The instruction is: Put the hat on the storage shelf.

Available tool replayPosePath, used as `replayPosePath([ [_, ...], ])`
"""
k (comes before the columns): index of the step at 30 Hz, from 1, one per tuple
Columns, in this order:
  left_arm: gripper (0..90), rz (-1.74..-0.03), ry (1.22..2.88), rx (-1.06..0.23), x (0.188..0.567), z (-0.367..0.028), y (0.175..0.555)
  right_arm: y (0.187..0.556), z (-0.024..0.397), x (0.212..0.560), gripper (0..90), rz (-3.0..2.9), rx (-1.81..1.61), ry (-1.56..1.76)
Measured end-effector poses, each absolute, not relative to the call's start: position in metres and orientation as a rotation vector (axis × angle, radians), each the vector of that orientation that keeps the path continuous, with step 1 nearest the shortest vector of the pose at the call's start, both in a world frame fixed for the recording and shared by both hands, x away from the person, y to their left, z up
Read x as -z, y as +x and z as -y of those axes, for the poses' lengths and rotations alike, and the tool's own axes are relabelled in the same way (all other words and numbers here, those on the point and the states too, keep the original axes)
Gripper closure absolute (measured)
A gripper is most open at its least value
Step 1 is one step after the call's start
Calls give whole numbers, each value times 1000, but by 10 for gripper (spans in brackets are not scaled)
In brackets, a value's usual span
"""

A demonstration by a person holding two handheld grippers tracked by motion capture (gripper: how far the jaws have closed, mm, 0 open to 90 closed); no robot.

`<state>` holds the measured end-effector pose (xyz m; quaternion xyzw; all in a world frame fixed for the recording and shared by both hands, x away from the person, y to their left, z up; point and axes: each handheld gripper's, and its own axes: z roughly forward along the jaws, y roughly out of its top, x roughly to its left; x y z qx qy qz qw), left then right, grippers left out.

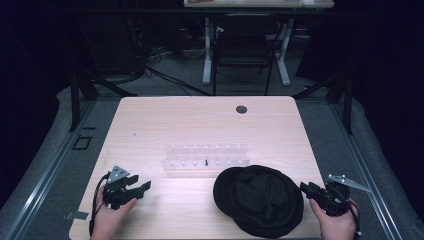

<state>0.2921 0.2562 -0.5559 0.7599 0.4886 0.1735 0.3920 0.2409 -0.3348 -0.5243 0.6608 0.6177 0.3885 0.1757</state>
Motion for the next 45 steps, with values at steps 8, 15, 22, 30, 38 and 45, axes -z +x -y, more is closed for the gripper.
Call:
replayPosePath([
  [8,422,-1230,1938,-435,555,-253,291,242,330,518,598,-1802,-1019,1788],
  [15,422,-1215,1935,-428,555,-252,291,246,326,514,577,-1877,-1041,1872],
  [22,422,-1206,1935,-420,555,-251,290,246,334,507,580,-1884,-1015,1956],
  [30,422,-1203,1935,-412,555,-250,290,249,341,498,579,-1924,-987,2045],
  [38,422,-1200,1944,-412,555,-249,290,256,340,495,616,-2021,-903,2126],
  [45,422,-1200,1941,-413,555,-249,290,262,337,500,631,-2080,-814,2183],
])
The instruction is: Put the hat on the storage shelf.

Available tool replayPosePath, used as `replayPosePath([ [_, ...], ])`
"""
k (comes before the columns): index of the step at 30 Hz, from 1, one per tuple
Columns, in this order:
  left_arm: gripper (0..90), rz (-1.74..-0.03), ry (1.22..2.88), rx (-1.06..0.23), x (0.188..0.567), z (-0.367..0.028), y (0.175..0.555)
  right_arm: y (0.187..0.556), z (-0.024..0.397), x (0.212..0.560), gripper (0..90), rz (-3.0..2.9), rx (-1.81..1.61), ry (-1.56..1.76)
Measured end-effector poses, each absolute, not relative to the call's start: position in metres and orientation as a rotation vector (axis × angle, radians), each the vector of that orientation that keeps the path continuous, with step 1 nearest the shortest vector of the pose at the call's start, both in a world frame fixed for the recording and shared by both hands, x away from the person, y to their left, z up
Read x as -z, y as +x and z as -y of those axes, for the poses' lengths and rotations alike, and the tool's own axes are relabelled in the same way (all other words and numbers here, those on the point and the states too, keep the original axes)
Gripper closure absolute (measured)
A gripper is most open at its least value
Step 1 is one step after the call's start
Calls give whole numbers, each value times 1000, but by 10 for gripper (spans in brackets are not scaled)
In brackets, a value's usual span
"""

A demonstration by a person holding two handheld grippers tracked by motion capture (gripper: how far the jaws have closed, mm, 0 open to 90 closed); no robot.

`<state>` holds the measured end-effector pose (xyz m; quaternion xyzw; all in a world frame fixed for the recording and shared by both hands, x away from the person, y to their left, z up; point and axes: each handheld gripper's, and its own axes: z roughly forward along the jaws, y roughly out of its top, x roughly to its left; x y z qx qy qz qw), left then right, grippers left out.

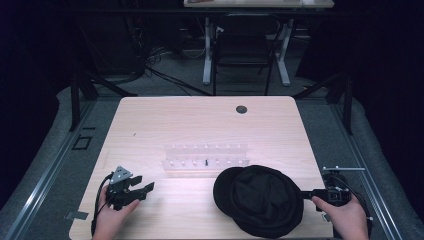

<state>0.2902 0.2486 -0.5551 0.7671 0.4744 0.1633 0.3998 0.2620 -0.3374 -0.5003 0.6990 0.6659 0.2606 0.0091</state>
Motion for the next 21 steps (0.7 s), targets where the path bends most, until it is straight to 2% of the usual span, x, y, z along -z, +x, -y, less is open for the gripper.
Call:
replayPosePath([
  [9,422,-1197,1946,-416,555,-249,290,262,333,504,641,-2125,-761,2220],
  [21,422,-1196,1947,-415,555,-248,290,263,330,513,706,-2134,-734,2260],
])
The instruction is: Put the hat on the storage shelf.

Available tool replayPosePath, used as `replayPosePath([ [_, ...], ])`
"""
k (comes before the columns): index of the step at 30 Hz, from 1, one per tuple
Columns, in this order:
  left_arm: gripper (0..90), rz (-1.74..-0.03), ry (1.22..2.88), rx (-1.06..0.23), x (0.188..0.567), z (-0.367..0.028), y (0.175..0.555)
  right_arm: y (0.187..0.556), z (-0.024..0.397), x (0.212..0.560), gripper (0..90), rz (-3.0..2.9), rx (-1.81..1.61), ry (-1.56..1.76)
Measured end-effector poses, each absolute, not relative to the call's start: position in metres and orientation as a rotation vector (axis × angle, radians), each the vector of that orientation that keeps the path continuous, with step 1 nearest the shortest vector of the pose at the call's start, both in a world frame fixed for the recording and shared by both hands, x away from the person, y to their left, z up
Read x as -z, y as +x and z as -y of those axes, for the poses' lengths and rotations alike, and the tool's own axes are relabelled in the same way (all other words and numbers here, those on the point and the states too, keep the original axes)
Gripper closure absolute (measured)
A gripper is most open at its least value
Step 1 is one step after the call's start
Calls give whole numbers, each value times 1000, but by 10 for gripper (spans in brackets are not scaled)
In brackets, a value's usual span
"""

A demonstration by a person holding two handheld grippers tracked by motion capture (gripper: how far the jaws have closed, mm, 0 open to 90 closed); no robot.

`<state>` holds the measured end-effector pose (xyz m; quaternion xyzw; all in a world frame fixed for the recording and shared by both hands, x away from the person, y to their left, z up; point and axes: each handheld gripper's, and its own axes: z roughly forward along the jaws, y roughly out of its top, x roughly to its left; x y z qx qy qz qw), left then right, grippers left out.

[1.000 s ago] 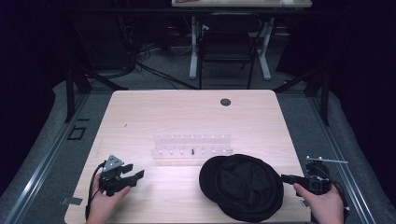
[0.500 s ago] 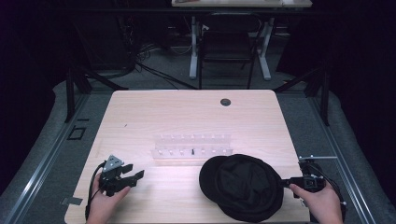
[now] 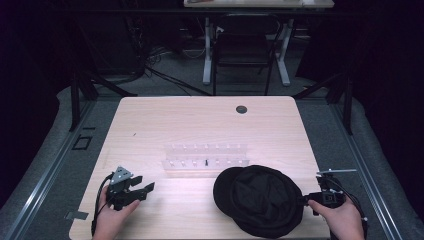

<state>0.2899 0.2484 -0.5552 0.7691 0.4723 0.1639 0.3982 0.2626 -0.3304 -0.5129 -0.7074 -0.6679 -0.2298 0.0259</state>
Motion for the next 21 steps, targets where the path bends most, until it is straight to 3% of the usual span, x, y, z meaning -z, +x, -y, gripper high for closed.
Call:
replayPosePath([
  [21,422,-1188,1956,-425,555,-247,290,272,337,536,781,1893,667,-2180],
])
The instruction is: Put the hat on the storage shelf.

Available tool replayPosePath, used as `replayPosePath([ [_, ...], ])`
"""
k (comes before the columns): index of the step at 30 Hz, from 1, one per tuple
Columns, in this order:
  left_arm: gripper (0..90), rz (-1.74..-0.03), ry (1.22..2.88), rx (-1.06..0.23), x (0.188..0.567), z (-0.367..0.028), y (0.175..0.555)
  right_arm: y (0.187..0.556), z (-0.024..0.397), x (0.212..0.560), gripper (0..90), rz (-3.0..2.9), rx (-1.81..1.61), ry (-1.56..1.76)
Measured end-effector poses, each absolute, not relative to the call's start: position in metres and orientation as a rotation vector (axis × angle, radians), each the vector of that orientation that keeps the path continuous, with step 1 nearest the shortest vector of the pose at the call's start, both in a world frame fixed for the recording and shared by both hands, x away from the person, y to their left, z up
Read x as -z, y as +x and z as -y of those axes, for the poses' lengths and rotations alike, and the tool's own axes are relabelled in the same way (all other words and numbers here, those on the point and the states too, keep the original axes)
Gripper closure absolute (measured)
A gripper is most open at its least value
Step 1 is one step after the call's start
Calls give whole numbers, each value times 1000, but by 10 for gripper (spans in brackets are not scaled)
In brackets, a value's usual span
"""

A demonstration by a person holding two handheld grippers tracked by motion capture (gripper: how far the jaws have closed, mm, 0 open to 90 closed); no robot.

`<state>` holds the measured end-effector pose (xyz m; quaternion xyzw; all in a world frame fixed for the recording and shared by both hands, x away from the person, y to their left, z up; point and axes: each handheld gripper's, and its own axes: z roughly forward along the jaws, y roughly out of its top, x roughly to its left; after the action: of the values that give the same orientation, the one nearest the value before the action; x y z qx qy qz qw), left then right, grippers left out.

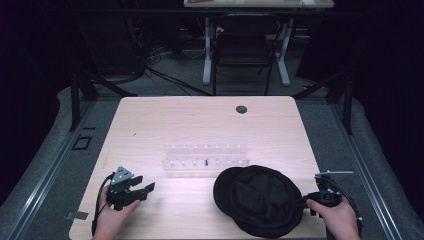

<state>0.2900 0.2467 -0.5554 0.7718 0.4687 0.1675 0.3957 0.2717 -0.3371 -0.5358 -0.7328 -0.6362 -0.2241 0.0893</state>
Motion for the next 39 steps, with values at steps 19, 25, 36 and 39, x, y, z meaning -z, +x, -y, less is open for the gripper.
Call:
replayPosePath([
  [19,422,-1195,1957,-427,556,-246,290,279,339,530,873,1882,693,-2115],
  [25,422,-1195,1958,-428,556,-246,290,285,338,518,873,1917,680,-2122],
  [36,423,-1198,1956,-428,556,-246,290,293,330,491,874,2023,632,-2122],
  [39,423,-1195,1960,-427,556,-246,290,294,329,486,875,2032,636,-2109],
])
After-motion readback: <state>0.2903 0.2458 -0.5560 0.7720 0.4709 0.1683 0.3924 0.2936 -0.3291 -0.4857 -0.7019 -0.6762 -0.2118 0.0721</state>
